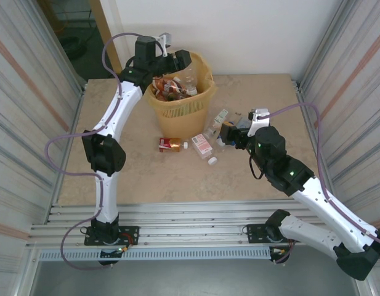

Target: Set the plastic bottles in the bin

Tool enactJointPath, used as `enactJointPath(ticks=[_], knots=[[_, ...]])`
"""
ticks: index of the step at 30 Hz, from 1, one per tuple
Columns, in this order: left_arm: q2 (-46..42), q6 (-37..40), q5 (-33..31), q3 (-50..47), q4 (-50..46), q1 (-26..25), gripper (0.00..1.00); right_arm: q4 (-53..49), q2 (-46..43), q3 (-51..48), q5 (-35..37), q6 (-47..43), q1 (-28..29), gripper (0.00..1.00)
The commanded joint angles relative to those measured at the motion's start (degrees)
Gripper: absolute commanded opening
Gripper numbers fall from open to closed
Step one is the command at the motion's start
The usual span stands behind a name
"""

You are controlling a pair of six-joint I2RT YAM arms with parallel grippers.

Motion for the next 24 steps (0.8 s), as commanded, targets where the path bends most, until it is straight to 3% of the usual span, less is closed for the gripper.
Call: enactJointPath(ticks=[1,11,24], knots=[[-0.47,2.66,-1.94,0.78,-1.5,-0.25,0.75,0.22,0.0,-0.74,1.33,1.06,0.17,0.98],[-1.83,6.82,-7.24,0.11,-3.69,-0.59,0.71,0.53,0.51,-0.82,1.2,1.06,0.11,0.98],[0.88,9.07,-7.53,0.3,-5.71,-1.65,0.51,0.84,1.42,-0.8,0.54,1.24,0.1,0.98]])
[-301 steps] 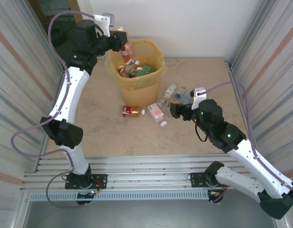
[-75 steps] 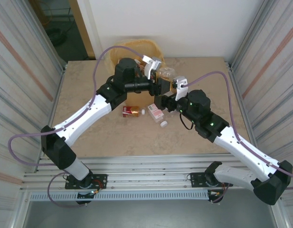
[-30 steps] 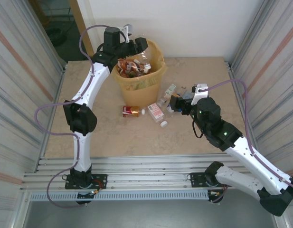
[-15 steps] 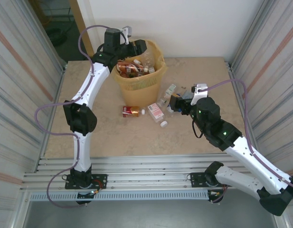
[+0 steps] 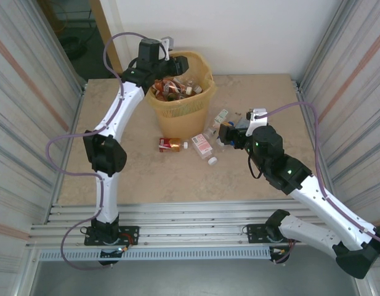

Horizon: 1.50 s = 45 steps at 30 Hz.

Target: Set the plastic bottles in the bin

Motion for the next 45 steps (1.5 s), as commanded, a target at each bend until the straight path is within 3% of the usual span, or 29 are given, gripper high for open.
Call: enactJointPath(ticks=[1,11,24,35,45], knots=[[1.14,1.58,-0.49,0.26,-1.11,-0.53,0.5,0.52,0.21,-0.72,0.75,1.22,0.12,0.98],[0.38,1.64,1.38,-1.04,-0.73,-0.56,0.54,-6.43,2.73,1.17,5.85,7.45,-3.24,0.98],[-15.21,4.84,0.92,-12.85,5.13,-1.46,0.67,-16.02,17.22,4.43,-10.21,21.74,-18.2,0.98],[-33.73,5.6,-1.67,-35.11,14.85,-2.16,0.89,-14.82,32.11,6.81,-17.42,26.15,-20.08,1.0],[-49.69,3.09,-7.44,-57.16,20.9,-2.15,0.99,-10.2,38.61,7.24,-20.64,27.67,-23.83,0.92]])
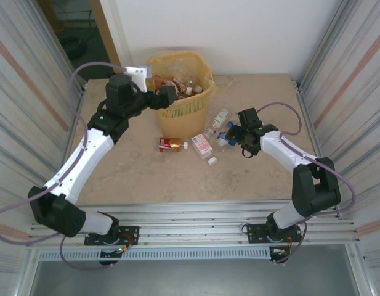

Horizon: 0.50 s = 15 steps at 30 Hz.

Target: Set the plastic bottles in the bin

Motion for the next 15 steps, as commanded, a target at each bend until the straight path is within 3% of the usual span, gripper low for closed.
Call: enactJointPath(ticks=[1,7,15], knots=[[-5.15,-1.91,-3.38,-4.94,4.06,0.1,0.99,2.35,1.9,2.28,-1.72,1.69,-1.15,0.92],[-9.19,-4.64,-4.95,-12.64,5.45,0.09,0.99,3.26,6.74,6.0,-1.88,1.39,-3.31,0.91],[-10.46,-4.59,-5.49,-14.3,4.76,0.1,0.99,3.21,13.12,10.58,-0.16,1.41,-5.42,0.89]])
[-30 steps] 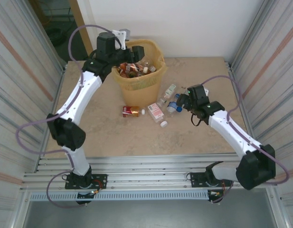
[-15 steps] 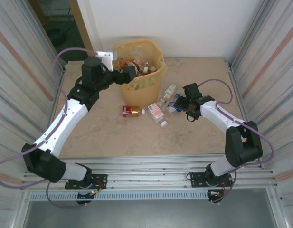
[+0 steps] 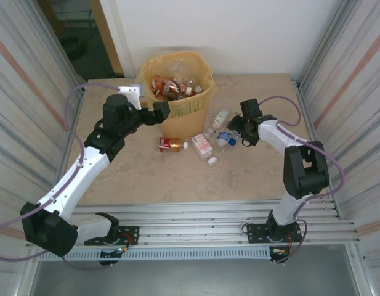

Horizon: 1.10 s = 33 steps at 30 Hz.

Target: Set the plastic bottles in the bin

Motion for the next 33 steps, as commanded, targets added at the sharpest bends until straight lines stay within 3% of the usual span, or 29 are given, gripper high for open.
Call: enactJointPath(ticks=[1,23,33], knots=[[-2.17,-0.59,-1.29,-0.84,1.75,0.09,0.99,-0.18,2.39,2.39,1.15,1.28,-1.04,0.89],[-1.47,-1.39,-1.01,-1.51,2.41,0.09,0.99,-0.43,10.46,5.46,-1.86,-2.26,-3.61,0.82],[-1.26,-1.3,-1.27,-1.65,2.22,0.15,0.99,-0.92,11.68,5.46,-1.32,-3.23,-3.87,0.74]])
